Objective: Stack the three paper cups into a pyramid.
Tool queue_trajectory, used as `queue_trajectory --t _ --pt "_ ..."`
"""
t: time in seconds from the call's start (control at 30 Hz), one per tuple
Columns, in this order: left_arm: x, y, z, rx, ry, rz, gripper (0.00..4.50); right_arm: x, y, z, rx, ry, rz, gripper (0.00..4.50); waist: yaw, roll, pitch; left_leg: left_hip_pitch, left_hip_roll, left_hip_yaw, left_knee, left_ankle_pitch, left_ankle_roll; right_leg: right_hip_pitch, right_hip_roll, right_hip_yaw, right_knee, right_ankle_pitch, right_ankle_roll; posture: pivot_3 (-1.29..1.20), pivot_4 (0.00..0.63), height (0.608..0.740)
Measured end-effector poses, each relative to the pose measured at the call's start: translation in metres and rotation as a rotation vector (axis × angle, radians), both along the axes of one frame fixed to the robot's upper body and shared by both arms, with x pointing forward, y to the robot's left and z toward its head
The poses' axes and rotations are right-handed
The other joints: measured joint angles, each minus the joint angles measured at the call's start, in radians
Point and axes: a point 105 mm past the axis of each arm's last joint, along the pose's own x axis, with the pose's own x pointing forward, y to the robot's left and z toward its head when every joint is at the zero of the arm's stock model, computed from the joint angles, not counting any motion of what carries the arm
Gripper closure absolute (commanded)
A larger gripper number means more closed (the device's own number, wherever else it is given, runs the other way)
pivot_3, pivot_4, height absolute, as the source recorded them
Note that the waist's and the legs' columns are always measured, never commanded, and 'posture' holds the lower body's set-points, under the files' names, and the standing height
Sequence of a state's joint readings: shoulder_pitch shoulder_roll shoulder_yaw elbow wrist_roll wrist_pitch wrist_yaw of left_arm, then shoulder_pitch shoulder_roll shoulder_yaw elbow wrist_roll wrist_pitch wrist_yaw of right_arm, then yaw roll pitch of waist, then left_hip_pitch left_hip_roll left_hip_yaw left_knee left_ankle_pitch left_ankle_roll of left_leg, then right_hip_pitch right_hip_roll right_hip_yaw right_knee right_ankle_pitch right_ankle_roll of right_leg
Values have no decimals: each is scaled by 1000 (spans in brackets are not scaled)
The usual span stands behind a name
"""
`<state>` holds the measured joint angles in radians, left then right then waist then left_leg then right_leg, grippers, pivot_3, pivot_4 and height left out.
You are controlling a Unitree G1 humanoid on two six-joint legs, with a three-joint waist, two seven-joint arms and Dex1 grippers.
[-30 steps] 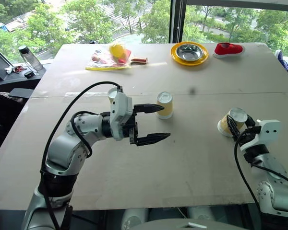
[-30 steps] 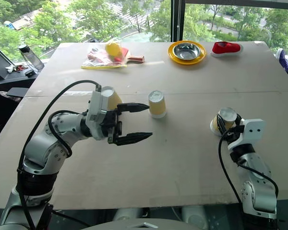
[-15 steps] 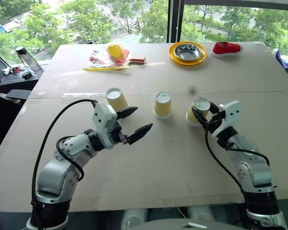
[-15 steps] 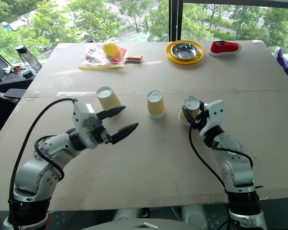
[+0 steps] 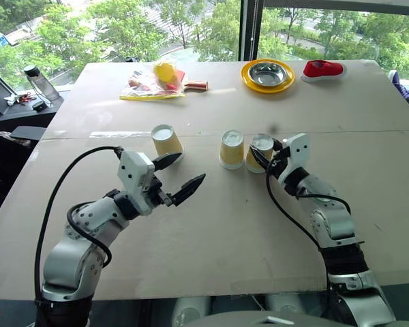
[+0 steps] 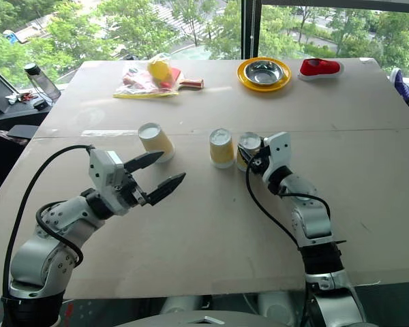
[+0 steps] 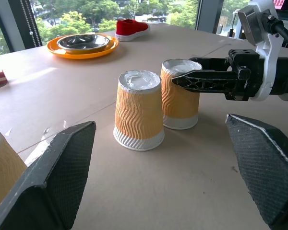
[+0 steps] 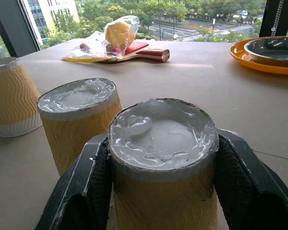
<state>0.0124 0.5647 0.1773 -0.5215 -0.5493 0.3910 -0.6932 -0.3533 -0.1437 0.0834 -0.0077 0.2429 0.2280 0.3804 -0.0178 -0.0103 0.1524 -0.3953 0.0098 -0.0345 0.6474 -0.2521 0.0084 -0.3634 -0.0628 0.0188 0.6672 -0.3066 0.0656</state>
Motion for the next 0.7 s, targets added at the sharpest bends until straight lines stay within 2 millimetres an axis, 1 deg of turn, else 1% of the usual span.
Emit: queue_trajectory --t 0.27,0.3,0.4,0.5,0.63,0.7 --pt "1 0 1 6 -12 3 0 6 7 0 6 -15 1 2330 -1 0 0 0 0 0 0 0 0 0 0 0 0 0 0 0 150 740" --pt "1 0 2 6 -13 3 0 7 7 0 4 -18 0 1298 -2 0 0 0 0 0 0 0 0 0 0 0 0 0 0 0 150 740" --pt "1 0 2 6 -16 1 0 10 8 -2 7 -11 -3 44 -1 0 0 0 0 0 0 0 0 0 0 0 0 0 0 0 150 740" --pt "1 0 3 6 -17 2 0 11 7 -6 6 2 -9 44 -1 0 0 0 0 0 -1 0 0 -1 0 0 0 0 0 0 150 740" --pt "1 0 2 -4 -15 10 0 12 1 -1 21 -29 -30 44 -1 0 0 -1 0 1 -1 0 0 -1 0 1 0 0 0 0 150 740" --pt "1 1 -1 -21 -10 33 0 10 -4 5 38 -51 -36 44 -1 0 0 -1 0 1 -1 0 0 -1 0 1 0 0 0 0 150 740"
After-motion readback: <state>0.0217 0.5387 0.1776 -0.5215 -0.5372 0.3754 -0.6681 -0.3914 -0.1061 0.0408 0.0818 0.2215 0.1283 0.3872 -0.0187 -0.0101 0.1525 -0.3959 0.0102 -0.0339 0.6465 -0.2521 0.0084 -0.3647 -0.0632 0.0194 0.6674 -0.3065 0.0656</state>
